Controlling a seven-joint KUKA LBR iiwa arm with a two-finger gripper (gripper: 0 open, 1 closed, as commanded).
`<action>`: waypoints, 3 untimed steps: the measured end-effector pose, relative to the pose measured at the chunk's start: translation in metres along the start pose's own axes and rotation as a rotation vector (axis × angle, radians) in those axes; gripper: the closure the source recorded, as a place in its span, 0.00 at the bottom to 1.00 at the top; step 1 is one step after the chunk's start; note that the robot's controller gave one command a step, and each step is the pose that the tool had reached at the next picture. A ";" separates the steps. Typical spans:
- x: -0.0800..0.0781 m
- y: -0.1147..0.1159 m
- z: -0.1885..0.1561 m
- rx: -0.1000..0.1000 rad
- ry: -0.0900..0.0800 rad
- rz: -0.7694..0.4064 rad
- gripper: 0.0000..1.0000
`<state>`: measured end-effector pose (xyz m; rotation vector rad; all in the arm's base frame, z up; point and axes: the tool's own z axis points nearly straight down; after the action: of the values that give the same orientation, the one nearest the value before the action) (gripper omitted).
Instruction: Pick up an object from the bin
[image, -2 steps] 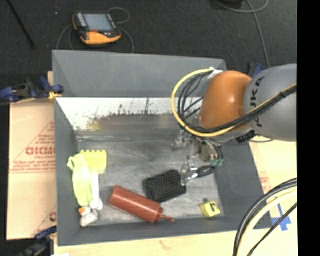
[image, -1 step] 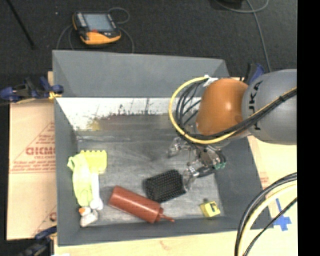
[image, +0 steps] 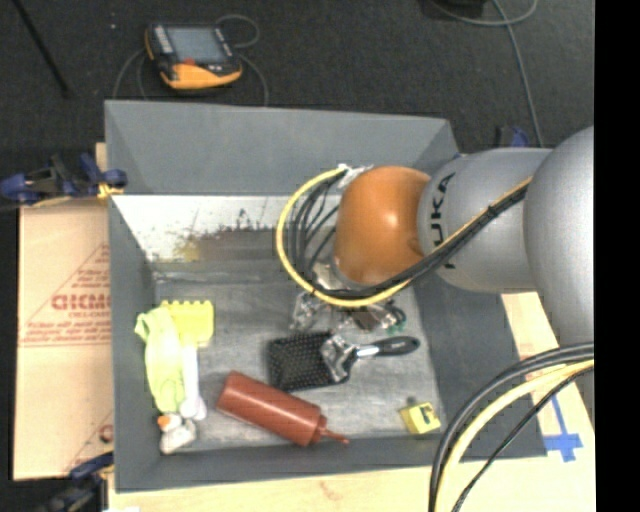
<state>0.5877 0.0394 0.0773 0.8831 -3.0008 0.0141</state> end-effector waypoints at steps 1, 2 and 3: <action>0.000 0.000 0.000 0.000 -0.001 0.000 1.00; 0.062 0.034 -0.003 0.026 -0.057 -0.440 1.00; 0.062 0.034 -0.003 0.026 -0.057 -0.440 1.00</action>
Offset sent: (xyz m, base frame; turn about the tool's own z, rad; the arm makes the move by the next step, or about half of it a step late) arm -0.0843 -0.0077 -0.0073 -0.4420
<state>0.5172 0.0342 0.0809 1.5466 -2.7877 0.0233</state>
